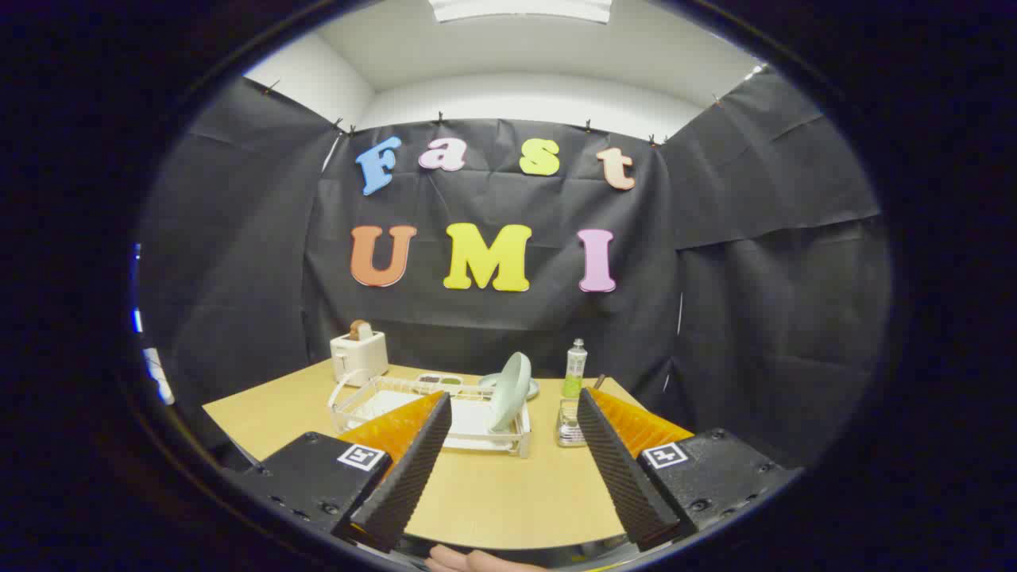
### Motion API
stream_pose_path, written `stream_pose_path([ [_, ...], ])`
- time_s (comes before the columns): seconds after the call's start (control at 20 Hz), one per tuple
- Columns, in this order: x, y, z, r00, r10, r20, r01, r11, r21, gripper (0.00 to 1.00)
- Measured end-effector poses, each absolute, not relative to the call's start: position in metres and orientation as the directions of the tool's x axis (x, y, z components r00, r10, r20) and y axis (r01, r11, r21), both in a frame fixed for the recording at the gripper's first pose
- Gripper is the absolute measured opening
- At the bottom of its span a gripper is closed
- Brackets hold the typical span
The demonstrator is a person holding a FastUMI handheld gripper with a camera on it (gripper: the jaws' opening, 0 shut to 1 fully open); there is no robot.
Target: Take the plate from the dish rack, then take the spoon from the basket and place it into the plate.
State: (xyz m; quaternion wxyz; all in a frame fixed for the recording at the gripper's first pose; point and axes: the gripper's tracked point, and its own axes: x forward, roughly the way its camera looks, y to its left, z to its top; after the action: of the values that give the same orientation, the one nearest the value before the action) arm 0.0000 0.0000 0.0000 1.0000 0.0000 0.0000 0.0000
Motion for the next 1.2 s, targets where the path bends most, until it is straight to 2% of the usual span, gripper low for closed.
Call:
stream_pose_path([
  [0.2, -0.005, -0.004, -0.005, 1.0, 0.005, 0.009, -0.005, 1.0, 0.016, 1.0],
  [0.85, 0.013, -0.018, -0.05, 0.997, 0.0, -0.072, 0.004, 0.999, 0.05, 1.0],
  [1.2, 0.046, -0.019, -0.035, 0.997, 0.017, -0.077, -0.015, 1.0, 0.028, 1.0],
])
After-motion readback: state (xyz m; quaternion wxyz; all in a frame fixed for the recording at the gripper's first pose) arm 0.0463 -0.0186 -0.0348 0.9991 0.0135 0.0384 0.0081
